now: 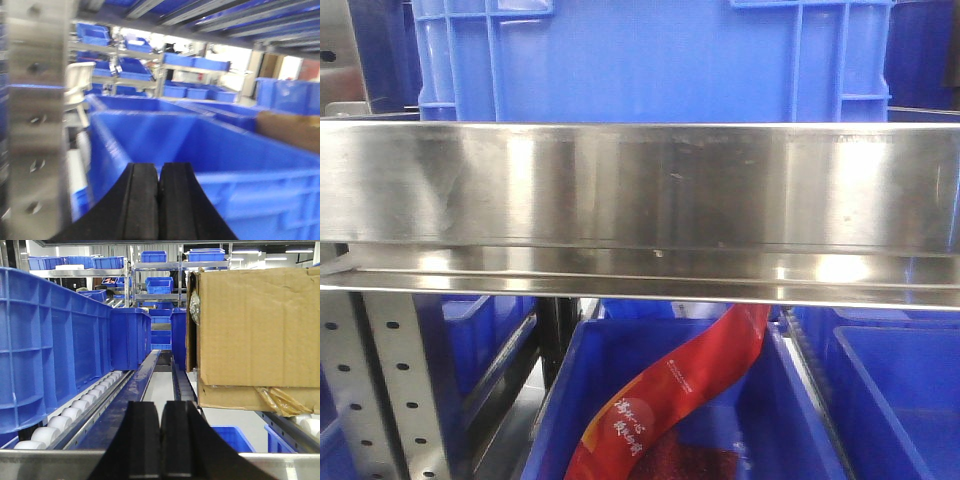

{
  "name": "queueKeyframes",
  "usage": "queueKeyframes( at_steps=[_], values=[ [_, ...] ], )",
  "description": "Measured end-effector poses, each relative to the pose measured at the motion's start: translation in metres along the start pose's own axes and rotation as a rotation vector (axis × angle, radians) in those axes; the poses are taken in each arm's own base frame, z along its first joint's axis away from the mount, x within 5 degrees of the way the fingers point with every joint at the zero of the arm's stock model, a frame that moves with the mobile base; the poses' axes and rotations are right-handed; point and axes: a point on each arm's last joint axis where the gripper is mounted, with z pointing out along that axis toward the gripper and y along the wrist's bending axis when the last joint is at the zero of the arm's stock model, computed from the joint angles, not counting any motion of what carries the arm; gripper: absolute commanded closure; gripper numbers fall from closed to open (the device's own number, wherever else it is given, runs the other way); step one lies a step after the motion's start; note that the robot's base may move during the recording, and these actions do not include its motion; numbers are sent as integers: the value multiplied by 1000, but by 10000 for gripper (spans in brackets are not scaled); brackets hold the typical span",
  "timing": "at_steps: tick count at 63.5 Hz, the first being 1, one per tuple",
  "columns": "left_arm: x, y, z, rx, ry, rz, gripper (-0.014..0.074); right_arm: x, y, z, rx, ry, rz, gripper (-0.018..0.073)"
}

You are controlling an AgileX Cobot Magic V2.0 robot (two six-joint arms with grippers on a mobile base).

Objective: Grab PVC pipe and place in blue bin

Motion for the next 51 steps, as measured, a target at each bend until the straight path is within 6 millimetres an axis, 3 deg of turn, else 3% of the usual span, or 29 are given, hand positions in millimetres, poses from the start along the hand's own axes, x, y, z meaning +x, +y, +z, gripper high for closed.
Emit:
queueKeyframes(
  at_steps=[24, 36, 51],
  values=[
    [109, 32, -53, -182, 192, 169, 707, 0, 0, 0, 0, 0, 0, 727],
    [128, 35, -78, -231, 138, 305, 707, 0, 0, 0, 0, 0, 0, 727],
    [144, 37, -100, -306, 15, 309, 707, 0, 0, 0, 0, 0, 0, 727]
  ],
)
